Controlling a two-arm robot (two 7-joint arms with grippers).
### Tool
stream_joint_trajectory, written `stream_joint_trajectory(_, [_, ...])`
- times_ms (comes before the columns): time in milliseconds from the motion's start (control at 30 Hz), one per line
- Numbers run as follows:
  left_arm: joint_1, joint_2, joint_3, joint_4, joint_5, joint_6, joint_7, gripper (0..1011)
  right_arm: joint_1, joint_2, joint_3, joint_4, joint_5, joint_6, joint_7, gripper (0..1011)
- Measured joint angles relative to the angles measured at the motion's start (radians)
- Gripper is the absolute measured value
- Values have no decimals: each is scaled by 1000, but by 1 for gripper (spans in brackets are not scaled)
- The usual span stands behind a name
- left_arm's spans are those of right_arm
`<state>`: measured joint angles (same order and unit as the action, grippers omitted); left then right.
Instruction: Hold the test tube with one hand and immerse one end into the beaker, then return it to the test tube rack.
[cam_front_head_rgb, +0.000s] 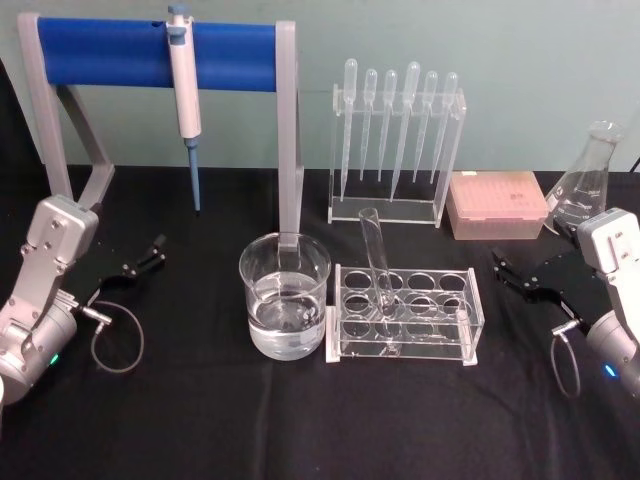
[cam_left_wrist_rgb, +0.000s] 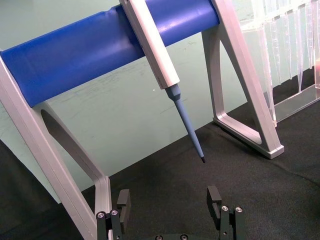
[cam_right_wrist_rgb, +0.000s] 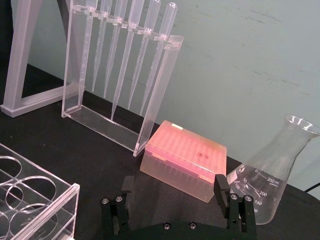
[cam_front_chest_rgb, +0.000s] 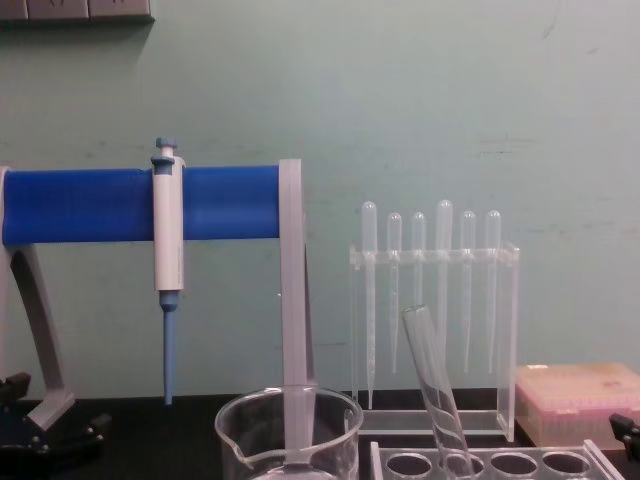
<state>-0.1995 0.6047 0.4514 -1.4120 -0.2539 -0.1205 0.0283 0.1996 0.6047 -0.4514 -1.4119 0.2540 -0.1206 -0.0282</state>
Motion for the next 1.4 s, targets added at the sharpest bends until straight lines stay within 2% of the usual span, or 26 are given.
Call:
stream_joint_trajectory(1100, [0,0,0,0,0,0,0,1000,-1,0,1,-1,0,0,0,1002])
stream_joint_trajectory(1167, [0,0,0,0,0,0,0,1000,-15,7,13,-17,-1,0,-4,1003])
stream_joint_trajectory(1300, [0,0,0,0,0,0,0,1000,-78,45,56,-86,2,4,-16,1003])
stream_joint_trajectory(1367, [0,0,0,0,0,0,0,1000,-102,61,71,-117,11,10,-14,1003])
stream_joint_trajectory(1400, [0,0,0,0,0,0,0,1000,-128,79,88,-150,30,17,0,1003])
